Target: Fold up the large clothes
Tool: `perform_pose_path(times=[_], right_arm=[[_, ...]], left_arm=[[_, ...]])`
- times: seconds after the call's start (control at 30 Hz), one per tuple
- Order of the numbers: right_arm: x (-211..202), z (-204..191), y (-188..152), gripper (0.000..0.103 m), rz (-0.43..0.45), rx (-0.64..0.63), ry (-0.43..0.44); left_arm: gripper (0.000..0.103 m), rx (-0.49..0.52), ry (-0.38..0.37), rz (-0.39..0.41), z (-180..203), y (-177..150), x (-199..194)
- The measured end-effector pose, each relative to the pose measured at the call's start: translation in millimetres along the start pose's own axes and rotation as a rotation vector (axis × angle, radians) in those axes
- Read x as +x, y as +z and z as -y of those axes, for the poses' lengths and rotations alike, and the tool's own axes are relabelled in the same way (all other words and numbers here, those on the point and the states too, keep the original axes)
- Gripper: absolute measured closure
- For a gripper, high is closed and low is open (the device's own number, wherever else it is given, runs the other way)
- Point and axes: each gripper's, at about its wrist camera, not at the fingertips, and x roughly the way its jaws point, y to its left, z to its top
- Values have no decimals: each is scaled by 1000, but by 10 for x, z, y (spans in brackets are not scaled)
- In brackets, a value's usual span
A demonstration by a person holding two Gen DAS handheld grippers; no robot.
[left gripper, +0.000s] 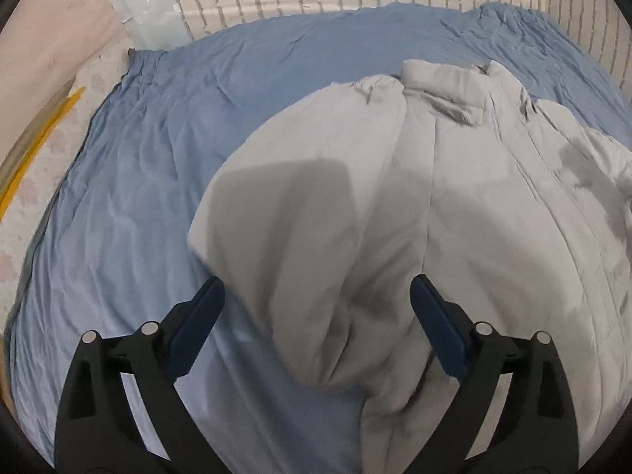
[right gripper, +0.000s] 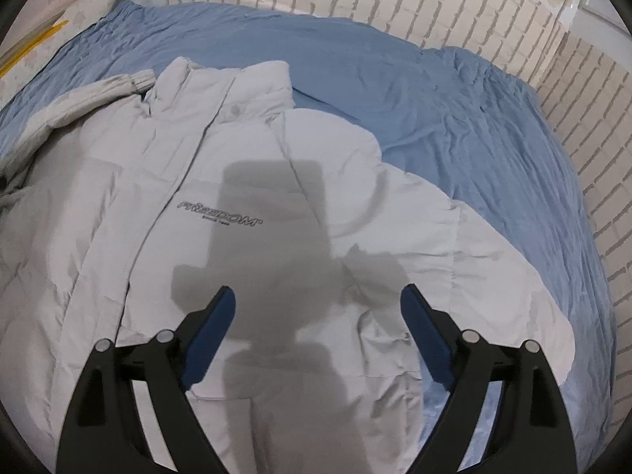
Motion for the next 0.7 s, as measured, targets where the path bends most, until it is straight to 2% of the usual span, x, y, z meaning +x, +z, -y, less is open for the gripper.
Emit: perform_pose_path(times=[0.1,0.27,0.3,0.37,0.4,0.43,0.47,0.5,0.53,0.6,0.7], right_arm=[[80,-13,-21,17,-20,4,3],[140,35,-27,17,-27,27,10],[156,54,-25,17,-31,38,13],[164,71,-28,17,-31,51,22],[162,70,-35,17,-31,48,24],[157,66,-38,17,-30,41,21],[150,58,-49,17,-28,30,14],[140,51,-67,17,-24,16,0],[133,51,-89,17,-21,5,-9],[136,71,-123,17,-22,6,-4],[182,134,-164,17,-34,49,25]], left_arm=[[9,26,53,-7,119,237,154],[10,56,89,-58,332,740,715],[15,63,104,-71,381,821,835],[35,76,108,-98,508,964,1012],[54,94,106,-107,571,1003,1061],[65,106,102,-111,608,1009,1068],[68,118,94,-110,644,988,1043],[76,126,77,-104,662,953,1000],[82,143,40,-88,675,862,901],[86,160,-18,-59,668,680,701],[89,163,-183,-61,703,345,409]])
